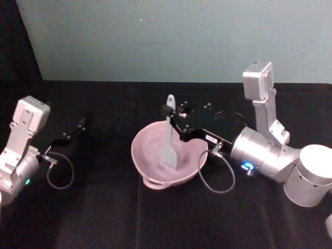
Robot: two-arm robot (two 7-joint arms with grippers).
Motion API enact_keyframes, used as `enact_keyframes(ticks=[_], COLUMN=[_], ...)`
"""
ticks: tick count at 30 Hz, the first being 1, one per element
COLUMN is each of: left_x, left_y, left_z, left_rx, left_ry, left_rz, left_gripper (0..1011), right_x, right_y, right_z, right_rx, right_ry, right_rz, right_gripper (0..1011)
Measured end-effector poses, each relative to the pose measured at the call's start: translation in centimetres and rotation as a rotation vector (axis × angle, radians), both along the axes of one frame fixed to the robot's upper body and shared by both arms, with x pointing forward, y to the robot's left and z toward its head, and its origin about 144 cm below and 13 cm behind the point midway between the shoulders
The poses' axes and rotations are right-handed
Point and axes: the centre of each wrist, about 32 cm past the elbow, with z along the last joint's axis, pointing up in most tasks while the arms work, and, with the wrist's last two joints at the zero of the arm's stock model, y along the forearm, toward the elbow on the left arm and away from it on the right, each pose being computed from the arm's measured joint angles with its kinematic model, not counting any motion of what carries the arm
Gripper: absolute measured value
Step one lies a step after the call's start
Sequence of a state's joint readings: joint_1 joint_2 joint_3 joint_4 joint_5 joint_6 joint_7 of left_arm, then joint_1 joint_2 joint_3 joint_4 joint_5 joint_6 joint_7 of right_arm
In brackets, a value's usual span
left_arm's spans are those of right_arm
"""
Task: Use the one hand to pick up the spoon and stir the clear water in the bowl.
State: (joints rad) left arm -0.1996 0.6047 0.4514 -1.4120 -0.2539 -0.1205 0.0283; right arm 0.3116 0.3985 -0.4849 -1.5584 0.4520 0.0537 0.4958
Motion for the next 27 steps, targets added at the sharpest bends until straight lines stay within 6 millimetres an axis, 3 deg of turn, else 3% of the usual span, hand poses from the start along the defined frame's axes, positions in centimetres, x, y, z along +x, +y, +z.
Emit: enact_keyframes(ticks=[17, 27], left_x=[0.0, 0.0], left_y=[0.0, 0.0], left_z=[0.0, 0.0], left_rx=[0.000, 0.000], left_ry=[0.000, 0.000], left_rz=[0.000, 0.000], left_gripper=[1011, 1011], right_x=[2.9, 4.0], right_y=[3.4, 3.2], right_z=[-1.5, -1.7], right_rx=[0.058, 0.034], right_ry=[-0.037, -0.093], right_rz=[-0.052, -0.155], right_gripper=[114, 114])
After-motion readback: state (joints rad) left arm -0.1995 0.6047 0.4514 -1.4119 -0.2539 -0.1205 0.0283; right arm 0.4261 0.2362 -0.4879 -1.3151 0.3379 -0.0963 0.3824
